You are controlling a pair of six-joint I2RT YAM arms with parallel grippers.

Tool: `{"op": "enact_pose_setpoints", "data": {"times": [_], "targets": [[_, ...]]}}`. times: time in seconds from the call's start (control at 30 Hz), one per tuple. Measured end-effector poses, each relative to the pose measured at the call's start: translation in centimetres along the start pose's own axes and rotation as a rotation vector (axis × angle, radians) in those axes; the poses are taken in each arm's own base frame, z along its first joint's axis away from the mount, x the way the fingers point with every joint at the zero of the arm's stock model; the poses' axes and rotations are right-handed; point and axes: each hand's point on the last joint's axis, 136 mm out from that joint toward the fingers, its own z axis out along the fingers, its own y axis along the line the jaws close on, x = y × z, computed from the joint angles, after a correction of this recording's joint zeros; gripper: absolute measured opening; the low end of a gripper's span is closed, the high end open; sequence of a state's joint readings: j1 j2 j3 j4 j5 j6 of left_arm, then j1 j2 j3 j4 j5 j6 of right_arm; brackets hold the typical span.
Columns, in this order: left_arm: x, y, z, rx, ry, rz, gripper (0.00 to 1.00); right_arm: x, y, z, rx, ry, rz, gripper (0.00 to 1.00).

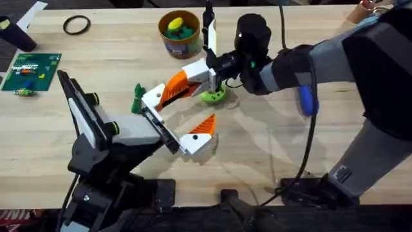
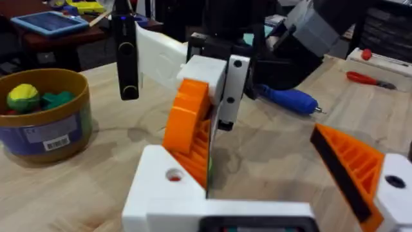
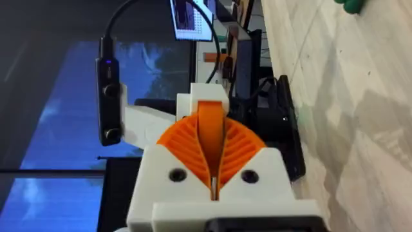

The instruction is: Pick up the gripper from the table and insert it into the empty holder that is missing its gripper. Then pick up a screw, insert it into the mounting hole, and use the screwdriver to tighten it. Finally, clean up the table by picking up the vegetable and placing it into the bucket.

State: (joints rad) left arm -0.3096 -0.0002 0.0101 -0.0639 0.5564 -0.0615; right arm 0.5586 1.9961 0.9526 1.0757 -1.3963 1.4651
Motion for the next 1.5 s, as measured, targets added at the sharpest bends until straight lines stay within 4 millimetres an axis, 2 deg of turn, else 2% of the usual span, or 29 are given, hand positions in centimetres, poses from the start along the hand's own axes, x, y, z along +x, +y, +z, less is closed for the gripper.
{"op": "enact_pose_setpoints", "data": {"times": [1.3,1.37,1.4,1.5], "targets": [[0.0,0.05,0.0,-0.003,0.0,0.001,0.986,-0.11,0.17,0.33,0.001,0.023,0.017,0.008],[0.0,0.05,0.0,-0.003,0.0,0.001,0.986,-0.11,0.16,0.33,0.001,0.022,0.019,0.086],[-0.01,0.02,0.0,-0.001,0.0,0.002,0.986,-0.11,0.15,0.36,0.001,0.022,0.019,0.179],[-0.01,-0.05,0.0,0.003,0.0,0.006,0.986,0.03,-0.1,0.61,0.002,0.029,0.027,0.633]]}}
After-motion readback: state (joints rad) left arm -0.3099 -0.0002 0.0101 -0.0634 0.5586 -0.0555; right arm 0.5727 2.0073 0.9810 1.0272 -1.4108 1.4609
